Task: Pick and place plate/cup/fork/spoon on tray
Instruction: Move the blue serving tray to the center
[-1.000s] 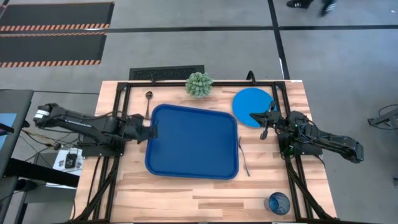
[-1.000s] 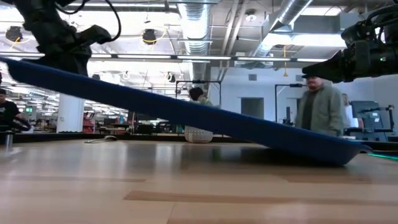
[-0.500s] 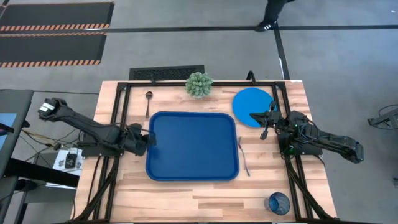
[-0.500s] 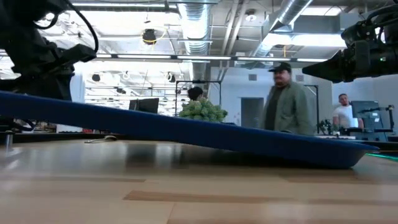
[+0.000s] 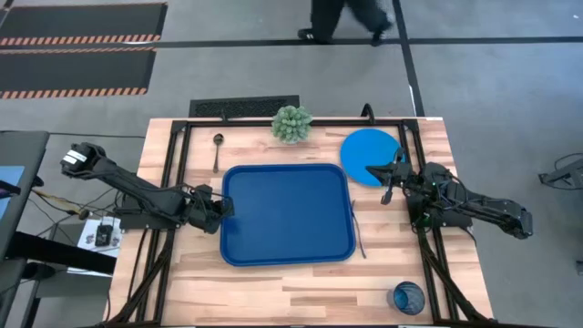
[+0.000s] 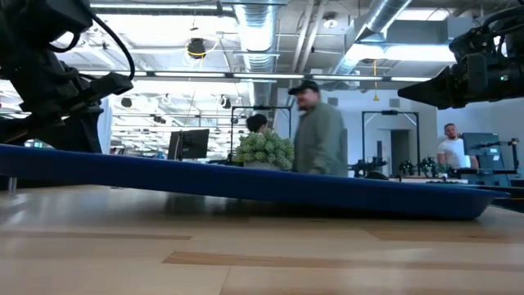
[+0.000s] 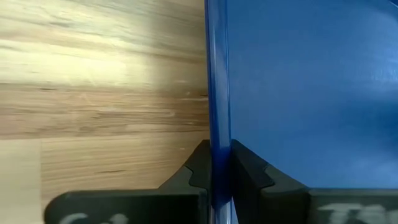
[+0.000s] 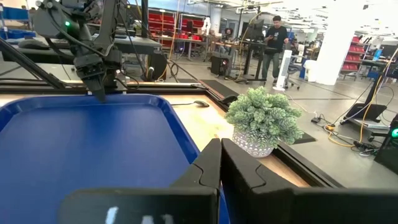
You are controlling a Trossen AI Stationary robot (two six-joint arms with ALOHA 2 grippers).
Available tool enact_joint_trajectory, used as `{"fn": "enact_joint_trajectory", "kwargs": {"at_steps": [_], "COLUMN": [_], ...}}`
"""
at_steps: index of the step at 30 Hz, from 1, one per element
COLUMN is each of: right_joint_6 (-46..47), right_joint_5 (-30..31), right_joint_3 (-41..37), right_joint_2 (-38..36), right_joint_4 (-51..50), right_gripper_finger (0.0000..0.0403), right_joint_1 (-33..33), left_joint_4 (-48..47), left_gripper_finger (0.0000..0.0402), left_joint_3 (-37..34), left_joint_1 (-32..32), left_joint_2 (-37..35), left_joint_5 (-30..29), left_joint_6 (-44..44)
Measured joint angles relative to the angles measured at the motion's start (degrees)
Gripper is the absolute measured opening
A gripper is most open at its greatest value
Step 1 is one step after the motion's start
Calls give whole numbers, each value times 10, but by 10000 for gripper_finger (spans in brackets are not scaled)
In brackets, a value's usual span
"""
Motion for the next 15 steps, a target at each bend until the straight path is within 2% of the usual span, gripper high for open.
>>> {"fn": "enact_joint_trajectory", "kwargs": {"at_steps": [7,15], "right_joint_6": [0,0], "right_joint_5": [0,0], "right_joint_3": [0,0], "right_joint_2": [0,0], "right_joint_4": [0,0], "right_gripper_finger": [33,33], "right_joint_1": [0,0], "left_joint_4": [-18,-38], "left_gripper_finger": [33,35], "left_joint_3": [0,0], "left_joint_1": [0,0], "left_joint_2": [4,4], "left_joint_5": [21,33], "left_joint_6": [3,19]}}
